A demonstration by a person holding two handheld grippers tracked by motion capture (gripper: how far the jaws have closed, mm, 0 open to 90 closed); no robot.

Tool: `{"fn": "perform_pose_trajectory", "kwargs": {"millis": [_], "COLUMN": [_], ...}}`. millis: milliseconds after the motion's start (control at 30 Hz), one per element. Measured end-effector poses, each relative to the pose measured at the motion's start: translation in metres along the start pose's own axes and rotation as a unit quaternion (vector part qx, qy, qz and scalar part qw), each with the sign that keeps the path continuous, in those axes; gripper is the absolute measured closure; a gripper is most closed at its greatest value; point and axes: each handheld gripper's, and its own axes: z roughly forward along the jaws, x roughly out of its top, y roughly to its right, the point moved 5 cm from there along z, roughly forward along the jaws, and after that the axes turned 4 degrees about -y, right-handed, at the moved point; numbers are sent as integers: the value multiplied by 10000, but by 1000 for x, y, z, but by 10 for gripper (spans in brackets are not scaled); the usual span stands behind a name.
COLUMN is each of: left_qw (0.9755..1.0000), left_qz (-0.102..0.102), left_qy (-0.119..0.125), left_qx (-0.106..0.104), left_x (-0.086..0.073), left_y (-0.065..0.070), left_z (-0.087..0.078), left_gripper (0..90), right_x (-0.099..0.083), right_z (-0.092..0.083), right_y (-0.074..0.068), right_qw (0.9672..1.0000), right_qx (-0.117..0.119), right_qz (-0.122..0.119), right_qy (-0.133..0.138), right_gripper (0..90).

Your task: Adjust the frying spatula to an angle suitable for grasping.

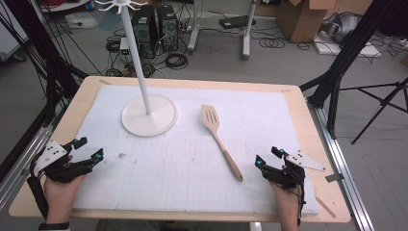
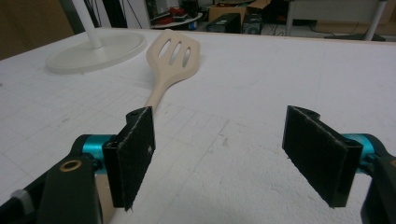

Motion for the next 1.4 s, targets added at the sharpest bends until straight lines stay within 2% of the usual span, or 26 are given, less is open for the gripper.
{"fn": "perform_pose_trajectory", "kwargs": {"millis": [433,633,733,800,933,1200,1233,1333,1367,1400], "left_qw": [10000,9999,9999,9999,9999,9999,9999,9999,9999,9999], "left_qz": [19,-21,5,19,0,-5,-5,-24,-24,-30], "left_qy": [-26,31,7,-1,13,-2,-2,-10,-10,-8], "left_qx": [-80,-96,-128,-144,-137,-146,-146,-144,-144,-139], "left_x": [0,2,2,2,2,1,1,1,1,1], "left_y": [4,5,7,7,7,6,6,5,5,5], "left_z": [4,3,6,6,6,5,5,5,5,5], "left_gripper": [244,240,240,240,240,237,237,236,236,236], "right_x": [2,9,17,21,28,30,30,28,28,26], "right_z": [-3,-5,0,4,18,46,46,60,60,67], "right_y": [-1,-6,-12,-17,-27,-41,-41,-48,-48,-50], "right_qw": [10000,9999,9997,9997,9997,9980,9980,9961,9961,9947], "right_qx": [44,125,174,186,240,255,255,253,253,255], "right_qz": [42,110,173,115,86,41,41,-59,-59,-127], "right_qy": [15,38,79,69,-61,-577,-577,-846,-846,-987], "right_gripper": [237,230,223,223,232,234,234,241,241,245]}}
